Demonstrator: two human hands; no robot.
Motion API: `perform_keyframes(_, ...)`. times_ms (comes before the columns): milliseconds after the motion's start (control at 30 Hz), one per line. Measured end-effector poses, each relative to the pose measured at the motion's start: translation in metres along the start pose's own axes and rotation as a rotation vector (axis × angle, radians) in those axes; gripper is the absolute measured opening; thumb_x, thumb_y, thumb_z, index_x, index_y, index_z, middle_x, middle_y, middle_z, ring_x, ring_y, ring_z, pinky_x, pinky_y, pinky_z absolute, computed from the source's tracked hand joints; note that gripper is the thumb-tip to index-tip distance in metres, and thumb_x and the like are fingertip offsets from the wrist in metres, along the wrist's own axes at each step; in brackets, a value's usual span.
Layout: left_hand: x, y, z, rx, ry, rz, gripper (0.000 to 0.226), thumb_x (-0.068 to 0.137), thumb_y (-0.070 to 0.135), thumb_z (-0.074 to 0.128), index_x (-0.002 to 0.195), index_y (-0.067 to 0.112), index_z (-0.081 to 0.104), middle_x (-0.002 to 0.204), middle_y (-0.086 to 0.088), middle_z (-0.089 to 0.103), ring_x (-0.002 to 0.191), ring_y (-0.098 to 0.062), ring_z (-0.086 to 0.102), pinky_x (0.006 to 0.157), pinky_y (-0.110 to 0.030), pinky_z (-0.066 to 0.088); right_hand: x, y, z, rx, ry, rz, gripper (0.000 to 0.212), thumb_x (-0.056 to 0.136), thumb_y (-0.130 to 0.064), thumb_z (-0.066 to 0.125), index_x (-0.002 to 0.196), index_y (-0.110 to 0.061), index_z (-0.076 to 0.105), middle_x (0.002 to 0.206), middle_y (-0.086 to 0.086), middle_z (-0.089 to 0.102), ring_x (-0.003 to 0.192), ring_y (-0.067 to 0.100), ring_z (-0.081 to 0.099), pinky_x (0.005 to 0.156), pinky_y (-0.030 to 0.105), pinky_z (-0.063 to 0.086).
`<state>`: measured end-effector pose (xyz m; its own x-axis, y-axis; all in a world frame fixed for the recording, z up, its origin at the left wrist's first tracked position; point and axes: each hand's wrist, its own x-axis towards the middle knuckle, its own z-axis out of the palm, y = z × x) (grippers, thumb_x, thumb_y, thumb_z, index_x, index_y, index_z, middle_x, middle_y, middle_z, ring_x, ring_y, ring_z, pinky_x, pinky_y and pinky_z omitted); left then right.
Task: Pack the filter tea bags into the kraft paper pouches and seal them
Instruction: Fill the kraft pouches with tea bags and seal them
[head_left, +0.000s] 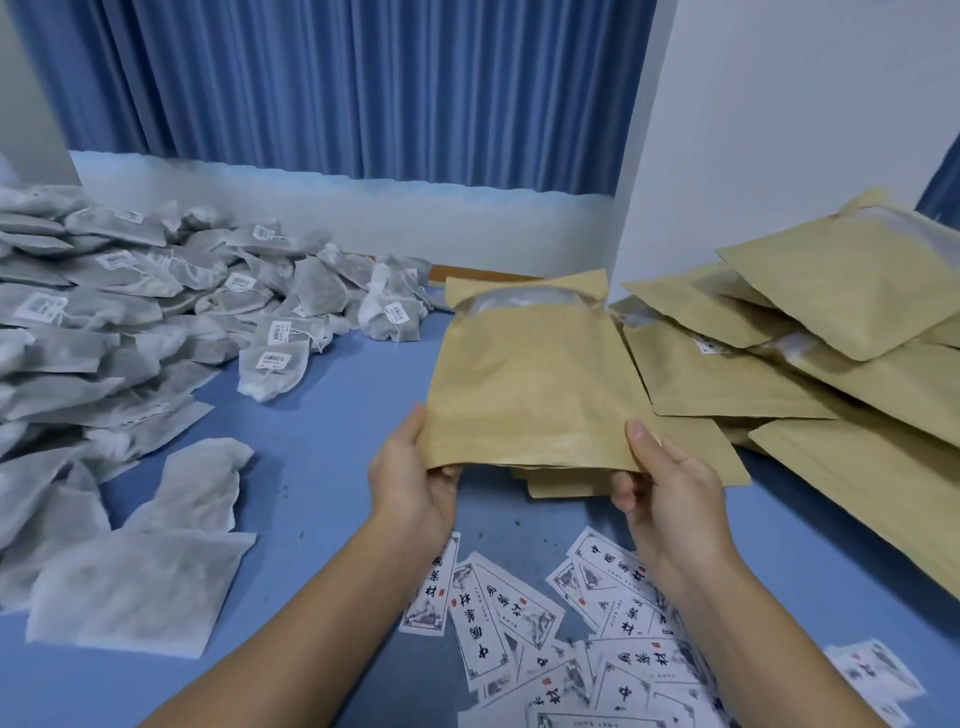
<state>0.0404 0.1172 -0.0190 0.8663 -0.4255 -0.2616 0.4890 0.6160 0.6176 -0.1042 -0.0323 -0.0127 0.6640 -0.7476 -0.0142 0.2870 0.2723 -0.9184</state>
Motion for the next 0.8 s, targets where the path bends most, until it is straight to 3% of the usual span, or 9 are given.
perform_keyframes(100,-0.015,-0.011,0.000,-0.063,-0.199,-0.165,0.030,0.090,0.037,0.069,0.105,0.012,0.070,0.110,-0.007,0.075,0.094,-0.023,0.073,0.073,-0.036,0.060,0.000,0.002,-0.007,0.032,0.008,0.047,0.014,0.096,-0.022,0.064,0.093,-0.009,0.067,0.071,-0.001,0.063,0.049,0.009,0.043,0.042,0.017,0.036)
perform_keyframes(200,-0.029,-0.028,0.009,0.159,-0.234,-0.164,0.028,0.075,0.040,0.079,0.096,0.021,0.079,0.098,-0.003,0.074,0.077,-0.017,0.070,0.063,-0.031,0.056,-0.002,0.004,-0.009,-0.015,-0.033,0.025,0.020,0.098,-0.024,0.062,0.095,-0.005,0.063,0.070,0.005,0.055,0.050,0.010,0.039,0.042,0.019,0.032)
perform_keyframes(267,-0.034,-0.034,0.013,0.122,-0.239,-0.115,0.032,0.076,0.046,0.077,0.098,0.022,0.078,0.097,-0.004,0.073,0.075,-0.017,0.069,0.062,-0.031,0.053,-0.002,0.003,-0.009,-0.060,-0.041,-0.010,0.022,0.099,-0.025,0.060,0.093,-0.004,0.061,0.067,0.006,0.053,0.049,0.010,0.038,0.041,0.019,0.030)
perform_keyframes(367,-0.032,-0.030,0.008,-0.062,-0.257,-0.121,0.065,0.080,0.067,0.068,0.125,0.020,0.069,0.119,-0.005,0.072,0.109,-0.025,0.070,0.094,-0.047,0.055,-0.003,0.000,-0.009,-0.107,-0.007,-0.032,0.024,0.100,-0.025,0.060,0.083,-0.008,0.060,0.064,0.003,0.054,0.049,0.011,0.038,0.041,0.020,0.031)
perform_keyframes(433,-0.034,-0.028,0.006,-0.012,-0.322,-0.158,0.073,0.078,0.073,0.067,0.132,0.024,0.064,0.127,-0.008,0.069,0.117,-0.031,0.066,0.102,-0.051,0.050,-0.005,0.000,-0.009,-0.127,-0.027,-0.033,0.026,0.099,-0.026,0.060,0.079,-0.010,0.060,0.063,0.004,0.053,0.049,0.012,0.039,0.042,0.021,0.032)
perform_keyframes(533,-0.038,-0.037,0.009,0.072,-0.316,-0.268,0.057,0.079,0.049,0.080,0.127,0.021,0.065,0.121,-0.011,0.072,0.107,-0.032,0.071,0.087,-0.042,0.057,-0.010,0.003,-0.004,-0.259,-0.140,-0.055,0.031,0.099,-0.030,0.060,0.083,-0.004,0.058,0.056,0.010,0.048,0.046,0.017,0.037,0.043,0.022,0.033)
perform_keyframes(633,-0.039,-0.044,0.012,0.170,-0.200,-0.237,0.032,0.089,0.021,0.074,0.115,0.005,0.067,0.110,-0.018,0.074,0.088,-0.027,0.072,0.066,-0.028,0.058,-0.012,0.004,0.000,-0.347,-0.182,-0.072,0.031,0.097,-0.031,0.062,0.084,-0.003,0.060,0.057,0.012,0.047,0.045,0.018,0.037,0.042,0.023,0.033)
perform_keyframes(700,-0.037,-0.045,0.013,0.183,-0.138,-0.169,0.021,0.092,0.013,0.070,0.109,0.003,0.068,0.105,-0.017,0.075,0.076,-0.024,0.071,0.057,-0.024,0.054,-0.012,0.002,0.001,-0.355,-0.148,-0.068,0.027,0.096,-0.029,0.065,0.079,-0.008,0.065,0.061,0.013,0.048,0.046,0.015,0.038,0.041,0.022,0.032)
perform_keyframes(800,-0.043,-0.051,0.017,0.184,-0.109,-0.163,0.025,0.091,0.015,0.073,0.111,0.002,0.067,0.103,-0.018,0.076,0.078,-0.024,0.074,0.050,-0.024,0.051,-0.013,0.002,0.003,-0.186,-0.038,-0.008,0.022,0.093,-0.026,0.068,0.077,-0.011,0.065,0.062,0.008,0.047,0.045,0.011,0.037,0.039,0.020,0.030)
